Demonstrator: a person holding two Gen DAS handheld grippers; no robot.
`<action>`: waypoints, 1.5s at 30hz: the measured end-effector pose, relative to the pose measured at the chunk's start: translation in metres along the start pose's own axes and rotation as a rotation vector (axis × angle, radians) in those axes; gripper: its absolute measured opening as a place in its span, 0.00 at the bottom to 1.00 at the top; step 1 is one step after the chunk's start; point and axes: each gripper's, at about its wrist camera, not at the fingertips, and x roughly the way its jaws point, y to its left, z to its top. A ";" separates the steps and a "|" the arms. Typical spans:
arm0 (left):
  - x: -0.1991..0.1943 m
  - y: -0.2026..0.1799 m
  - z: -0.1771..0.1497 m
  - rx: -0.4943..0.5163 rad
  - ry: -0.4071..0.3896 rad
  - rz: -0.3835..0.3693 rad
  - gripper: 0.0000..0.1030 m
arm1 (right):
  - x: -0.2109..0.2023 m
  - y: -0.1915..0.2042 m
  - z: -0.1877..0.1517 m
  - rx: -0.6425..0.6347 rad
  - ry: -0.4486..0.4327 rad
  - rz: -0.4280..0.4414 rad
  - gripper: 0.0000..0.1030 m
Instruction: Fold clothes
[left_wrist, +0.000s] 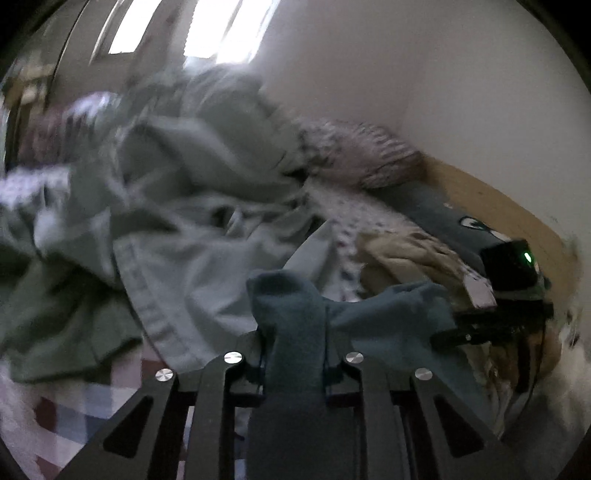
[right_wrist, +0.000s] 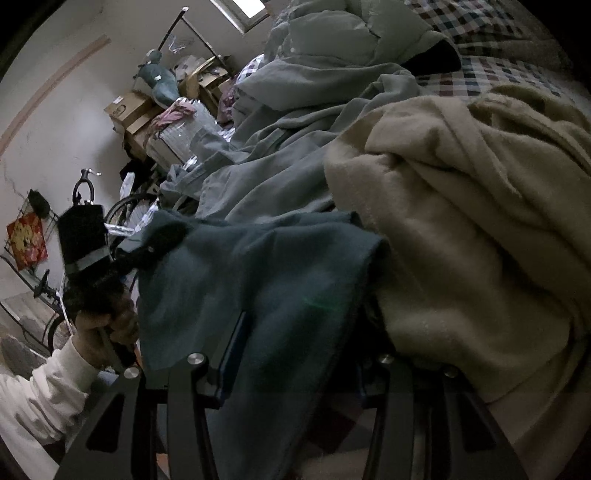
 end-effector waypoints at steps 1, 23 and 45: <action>-0.007 -0.005 -0.001 0.034 -0.025 -0.002 0.20 | -0.003 0.003 0.000 -0.026 0.006 -0.010 0.50; 0.017 0.022 -0.013 -0.045 0.082 0.066 0.20 | -0.004 0.011 0.037 -0.185 -0.026 -0.064 0.57; 0.013 0.031 -0.012 -0.122 0.070 0.024 0.20 | 0.020 0.004 0.042 -0.197 0.023 0.020 0.57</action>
